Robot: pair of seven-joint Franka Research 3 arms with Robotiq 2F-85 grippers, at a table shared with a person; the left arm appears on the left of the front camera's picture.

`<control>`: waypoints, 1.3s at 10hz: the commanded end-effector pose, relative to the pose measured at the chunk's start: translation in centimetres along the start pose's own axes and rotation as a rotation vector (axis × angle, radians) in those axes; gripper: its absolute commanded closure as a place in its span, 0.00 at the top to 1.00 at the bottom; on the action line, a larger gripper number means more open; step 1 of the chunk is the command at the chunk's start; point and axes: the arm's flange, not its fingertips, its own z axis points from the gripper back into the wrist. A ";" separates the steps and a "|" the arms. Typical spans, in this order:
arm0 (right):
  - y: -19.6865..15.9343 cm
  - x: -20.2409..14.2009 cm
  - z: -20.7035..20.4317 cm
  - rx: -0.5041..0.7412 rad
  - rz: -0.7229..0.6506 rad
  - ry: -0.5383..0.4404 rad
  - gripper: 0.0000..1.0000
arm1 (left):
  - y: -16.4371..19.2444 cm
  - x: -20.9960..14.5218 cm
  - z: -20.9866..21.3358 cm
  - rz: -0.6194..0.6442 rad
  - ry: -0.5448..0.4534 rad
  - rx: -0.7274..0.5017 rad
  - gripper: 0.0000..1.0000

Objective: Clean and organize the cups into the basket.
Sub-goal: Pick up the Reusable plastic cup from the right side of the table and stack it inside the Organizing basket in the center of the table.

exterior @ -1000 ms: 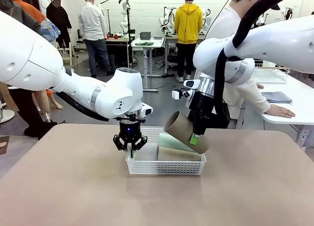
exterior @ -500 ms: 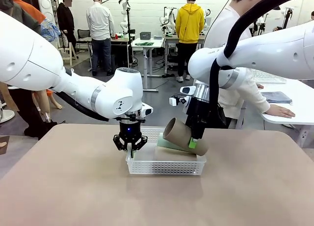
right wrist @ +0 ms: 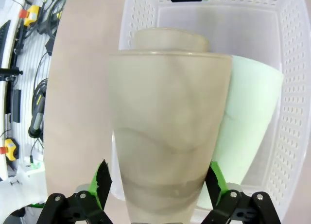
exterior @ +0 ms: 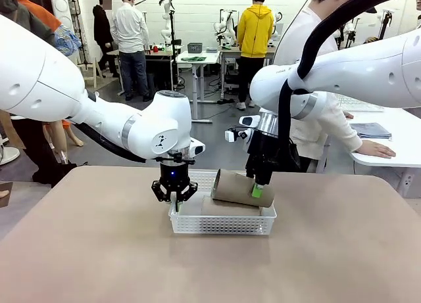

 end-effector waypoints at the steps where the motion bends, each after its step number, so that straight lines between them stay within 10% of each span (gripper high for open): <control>1: 0.1 0.3 0.8 0.001 -0.014 0.010 1.00 | 0.1 -0.1 -0.2 -0.007 0.001 0.005 0.00; 6: 3.7 -3.1 7.2 -0.104 -0.010 -0.181 1.00 | 0.1 -0.1 -0.2 -0.007 0.001 0.005 0.00; 13: 15.1 -23.9 14.4 -0.299 0.022 -0.844 1.00 | 0.1 -0.1 -0.2 -0.007 0.001 0.005 0.00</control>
